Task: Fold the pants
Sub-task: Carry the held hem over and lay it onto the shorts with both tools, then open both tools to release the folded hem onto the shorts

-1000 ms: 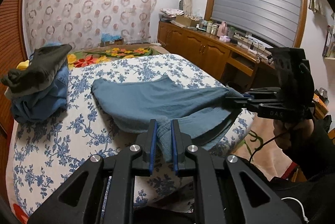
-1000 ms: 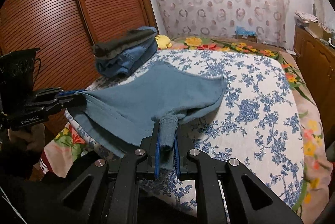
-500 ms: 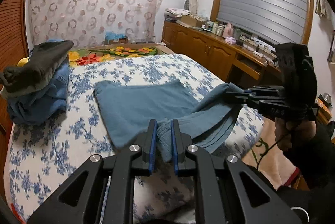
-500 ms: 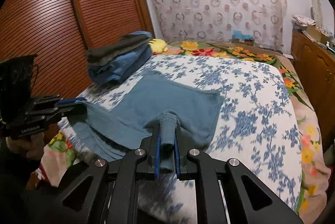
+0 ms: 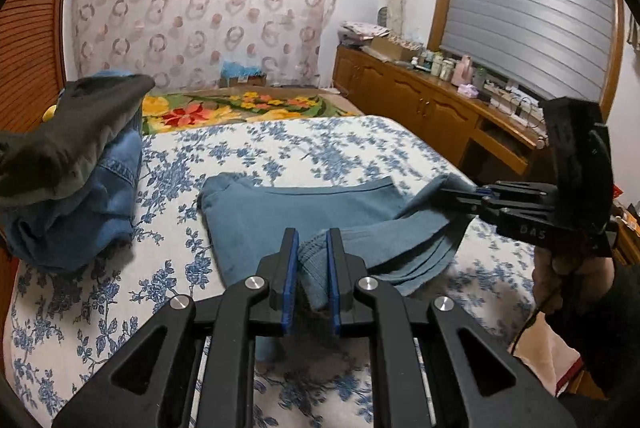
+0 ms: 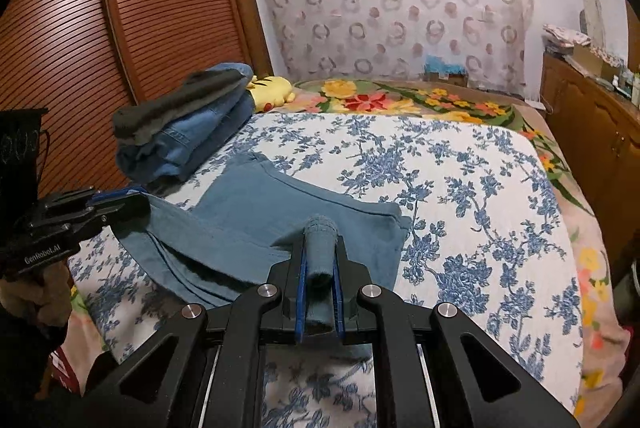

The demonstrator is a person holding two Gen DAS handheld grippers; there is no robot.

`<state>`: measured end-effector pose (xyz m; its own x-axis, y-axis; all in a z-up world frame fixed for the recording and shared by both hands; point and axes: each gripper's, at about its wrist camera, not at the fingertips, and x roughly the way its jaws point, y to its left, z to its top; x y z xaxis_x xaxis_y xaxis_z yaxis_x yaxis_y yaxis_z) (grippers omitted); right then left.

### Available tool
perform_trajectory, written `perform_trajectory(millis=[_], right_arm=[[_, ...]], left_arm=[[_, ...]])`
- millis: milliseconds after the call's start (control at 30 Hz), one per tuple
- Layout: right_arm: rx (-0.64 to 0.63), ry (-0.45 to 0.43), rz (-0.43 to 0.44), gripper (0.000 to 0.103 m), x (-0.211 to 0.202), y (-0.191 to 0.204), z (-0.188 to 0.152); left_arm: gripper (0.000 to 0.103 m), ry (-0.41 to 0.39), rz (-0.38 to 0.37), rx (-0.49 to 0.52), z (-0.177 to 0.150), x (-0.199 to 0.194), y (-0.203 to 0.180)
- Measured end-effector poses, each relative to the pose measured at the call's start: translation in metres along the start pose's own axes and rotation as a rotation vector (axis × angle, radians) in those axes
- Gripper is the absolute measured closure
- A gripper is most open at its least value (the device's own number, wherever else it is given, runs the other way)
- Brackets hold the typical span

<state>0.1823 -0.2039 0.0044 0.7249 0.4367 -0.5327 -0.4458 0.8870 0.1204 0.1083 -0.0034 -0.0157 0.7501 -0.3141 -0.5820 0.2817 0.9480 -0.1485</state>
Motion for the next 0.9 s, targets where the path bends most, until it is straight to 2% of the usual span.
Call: perform_trajectory(millis=[233, 300, 400, 467, 500, 667, 900], right_arm=[[0.005, 0.004, -0.007, 0.093, 0.02, -0.003, 0.007], [0.001, 0.013, -0.013, 0.093, 0.025, -0.002, 0.005], [0.0, 0.022, -0.019, 0.093, 0.03, -0.002, 0.004], [0.005, 0.023, -0.019, 0.093, 0.031, -0.003, 0.004], [0.007, 0.023, -0.017, 0.093, 0.03, -0.004, 0.005], [0.013, 0.006, -0.02, 0.093, 0.029, -0.005, 0.008], [-0.005, 0.012, -0.039, 0.09, 0.033, -0.002, 0.009]], left_arm=[[0.089, 0.006, 0.031, 0.019, 0.004, 0.011, 0.006], [0.086, 0.007, 0.047, 0.039, 0.003, 0.012, 0.004], [0.075, -0.003, 0.048, 0.042, -0.001, 0.01, 0.005], [0.057, -0.005, 0.042, 0.041, -0.003, 0.009, 0.007], [0.056, -0.007, 0.039, 0.039, -0.003, 0.008, 0.008], [0.052, 0.052, 0.03, 0.02, -0.009, 0.014, 0.014], [0.052, 0.065, 0.033, 0.015, -0.024, 0.004, 0.015]])
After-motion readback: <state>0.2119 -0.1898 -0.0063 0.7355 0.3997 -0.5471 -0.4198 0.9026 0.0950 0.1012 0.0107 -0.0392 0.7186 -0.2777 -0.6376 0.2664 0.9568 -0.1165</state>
